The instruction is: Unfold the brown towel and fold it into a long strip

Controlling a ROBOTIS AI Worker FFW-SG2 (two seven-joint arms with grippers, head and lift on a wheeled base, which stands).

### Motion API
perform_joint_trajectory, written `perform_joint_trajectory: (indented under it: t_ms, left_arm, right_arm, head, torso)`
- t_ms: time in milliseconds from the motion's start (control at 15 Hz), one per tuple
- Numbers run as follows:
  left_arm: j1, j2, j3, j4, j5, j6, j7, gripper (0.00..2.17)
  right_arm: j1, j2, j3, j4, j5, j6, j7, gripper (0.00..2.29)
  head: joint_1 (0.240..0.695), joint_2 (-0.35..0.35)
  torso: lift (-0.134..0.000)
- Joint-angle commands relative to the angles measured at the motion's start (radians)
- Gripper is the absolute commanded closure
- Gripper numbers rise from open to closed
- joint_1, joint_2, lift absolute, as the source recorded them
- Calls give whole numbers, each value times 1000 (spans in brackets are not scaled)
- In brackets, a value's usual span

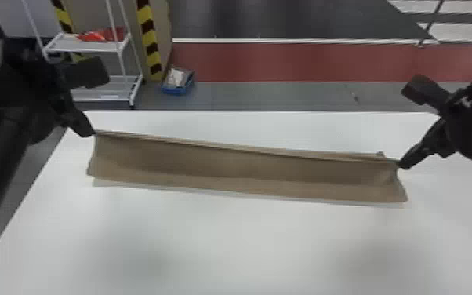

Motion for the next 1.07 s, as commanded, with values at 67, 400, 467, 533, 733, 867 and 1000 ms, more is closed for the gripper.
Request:
perform_joint_trajectory:
  t_ms: [67, 400, 467, 533, 733, 867, 1000]
  left_arm:
    - [0, -8, -3, 0, -2, 0, 20, 2064]
    - [-18, -11, -11, 29, -11, -3, 40, 2064]
    - [-18, -11, -13, 32, -11, -3, 46, 2064]
    - [-20, -13, -14, 41, -13, -6, 50, 2064]
    - [-28, -14, -14, 57, -18, -9, 63, 2064]
    - [-29, -14, -14, 57, -18, -9, 66, 2064]
    - [-28, -16, -14, 57, -19, -9, 72, 2064]
  right_arm:
    - [-17, 8, -1, 1, 0, 3, 5, 2040]
    - [-39, 8, 9, 31, 3, -3, 5, 2040]
    - [-40, 10, 10, 41, 5, -6, 5, 2040]
    - [-45, 11, 10, 54, 11, -9, 5, 2040]
    - [-53, 16, 16, 73, 23, -15, 5, 2037]
    - [-57, 18, 16, 87, 28, -22, 5, 2040]
    - [-59, 21, 16, 93, 31, -22, 5, 2040]
  head:
    - [691, -8]
    - [677, -7]
    - [676, -7]
    - [677, -7]
    - [680, -7]
    - [682, -6]
    - [682, -7]
  torso:
    - [-123]
    - [-123]
    - [-123]
    - [-123]
    - [-123]
    - [-123]
    - [-123]
